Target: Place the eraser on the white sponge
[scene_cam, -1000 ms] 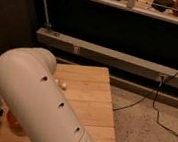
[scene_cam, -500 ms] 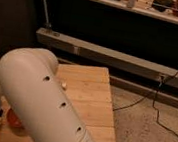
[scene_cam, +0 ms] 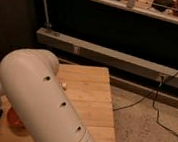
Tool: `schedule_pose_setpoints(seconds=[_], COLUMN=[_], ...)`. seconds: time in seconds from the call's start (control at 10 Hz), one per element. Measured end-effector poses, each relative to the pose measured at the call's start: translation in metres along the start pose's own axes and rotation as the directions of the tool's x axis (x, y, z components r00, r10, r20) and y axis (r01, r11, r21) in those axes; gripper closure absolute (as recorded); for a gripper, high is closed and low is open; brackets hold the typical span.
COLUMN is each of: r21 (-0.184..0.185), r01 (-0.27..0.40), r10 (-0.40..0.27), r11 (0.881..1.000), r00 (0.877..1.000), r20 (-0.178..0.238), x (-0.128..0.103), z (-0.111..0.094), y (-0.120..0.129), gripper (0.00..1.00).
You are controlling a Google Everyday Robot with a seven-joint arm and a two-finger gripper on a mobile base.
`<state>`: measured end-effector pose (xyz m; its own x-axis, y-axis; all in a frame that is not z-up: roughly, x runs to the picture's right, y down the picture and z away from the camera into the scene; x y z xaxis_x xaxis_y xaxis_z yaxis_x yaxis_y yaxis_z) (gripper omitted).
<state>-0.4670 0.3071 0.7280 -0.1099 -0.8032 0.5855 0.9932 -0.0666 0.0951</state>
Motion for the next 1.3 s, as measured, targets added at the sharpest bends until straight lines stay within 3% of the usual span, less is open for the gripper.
schedule_pose_setpoints(seconds=[0.2, 0.4, 0.6, 0.9, 1.1, 1.3], r21=[-0.011, -0.023, -0.044, -0.051, -0.042, -0.001], r01=[0.006, 0.017, 0.019, -0.035, -0.083, -0.164], r10=[-0.006, -0.016, -0.020, 0.028, 0.075, 0.161], r11=[1.000, 1.000, 0.999, 0.998, 0.996, 0.986], r00=[1.000, 1.000, 1.000, 0.991, 0.983, 0.971], r20=[0.021, 0.023, -0.023, -0.131, -0.166, -0.175], x=[-0.002, -0.001, 0.003, -0.004, -0.012, -0.024], z=[0.001, -0.013, -0.051, -0.118, -0.139, -0.150], y=[0.001, 0.002, 0.010, 0.028, 0.041, 0.064], gripper=[0.98, 1.00, 1.00, 1.00, 1.00, 1.00])
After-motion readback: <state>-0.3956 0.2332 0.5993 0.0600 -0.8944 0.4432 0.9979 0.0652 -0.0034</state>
